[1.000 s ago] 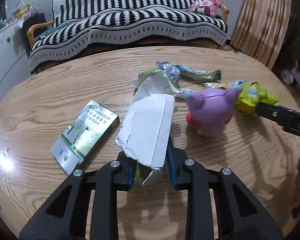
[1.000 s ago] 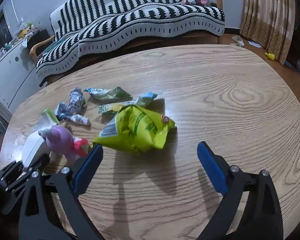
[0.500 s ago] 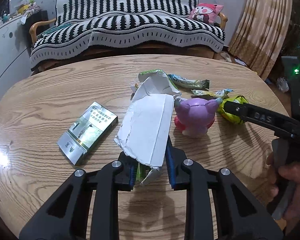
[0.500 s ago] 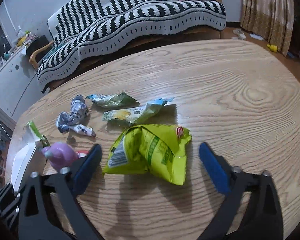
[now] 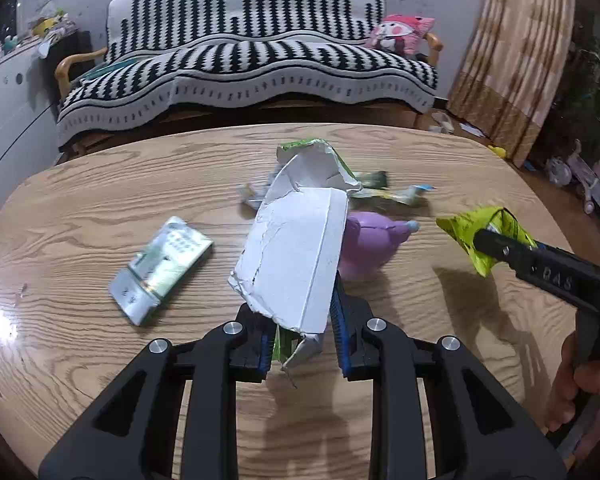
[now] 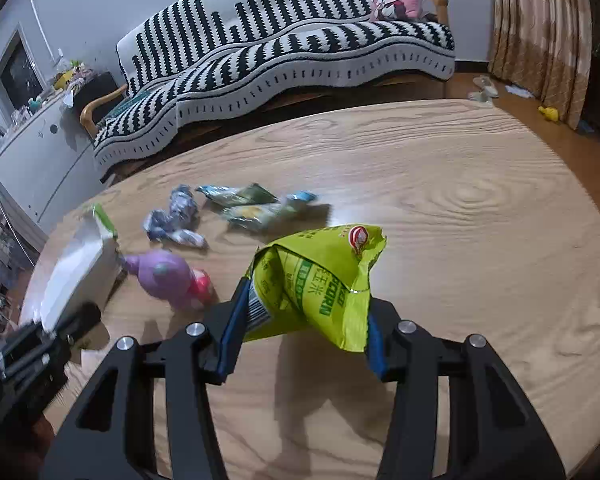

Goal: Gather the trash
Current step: 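Grasp the torn white carton with the left gripper while the right gripper grasps the yellow-green chip bag, then carry both items to the bin and open the right gripper to drop the chip bag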

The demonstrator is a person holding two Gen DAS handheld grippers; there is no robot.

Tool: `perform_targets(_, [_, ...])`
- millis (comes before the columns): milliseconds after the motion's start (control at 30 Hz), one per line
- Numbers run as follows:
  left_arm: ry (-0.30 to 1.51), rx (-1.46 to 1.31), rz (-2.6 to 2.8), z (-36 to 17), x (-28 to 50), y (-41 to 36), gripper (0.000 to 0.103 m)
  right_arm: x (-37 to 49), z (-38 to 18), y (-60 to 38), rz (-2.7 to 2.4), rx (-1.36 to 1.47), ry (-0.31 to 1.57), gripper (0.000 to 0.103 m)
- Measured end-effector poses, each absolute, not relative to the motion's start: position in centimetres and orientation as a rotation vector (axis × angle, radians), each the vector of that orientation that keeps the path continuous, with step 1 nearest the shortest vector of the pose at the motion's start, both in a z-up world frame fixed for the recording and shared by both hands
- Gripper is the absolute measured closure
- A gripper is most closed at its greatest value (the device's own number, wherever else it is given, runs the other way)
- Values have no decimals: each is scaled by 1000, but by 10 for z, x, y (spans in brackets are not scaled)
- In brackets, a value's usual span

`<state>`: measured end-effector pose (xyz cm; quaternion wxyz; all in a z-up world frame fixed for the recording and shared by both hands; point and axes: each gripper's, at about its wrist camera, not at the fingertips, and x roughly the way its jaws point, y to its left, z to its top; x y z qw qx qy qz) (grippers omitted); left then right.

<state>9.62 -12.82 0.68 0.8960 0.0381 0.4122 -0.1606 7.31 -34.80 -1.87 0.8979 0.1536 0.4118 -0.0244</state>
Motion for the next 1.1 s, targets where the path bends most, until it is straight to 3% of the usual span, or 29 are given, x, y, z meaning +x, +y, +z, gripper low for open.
perform_targets(567, [833, 166, -603, 18, 9, -295, 79, -112, -17, -509, -303, 357, 822, 53])
perform_targets(1100, [834, 361, -981, -21, -129, -483, 79, -273, -73, -654, -556, 535, 881, 53])
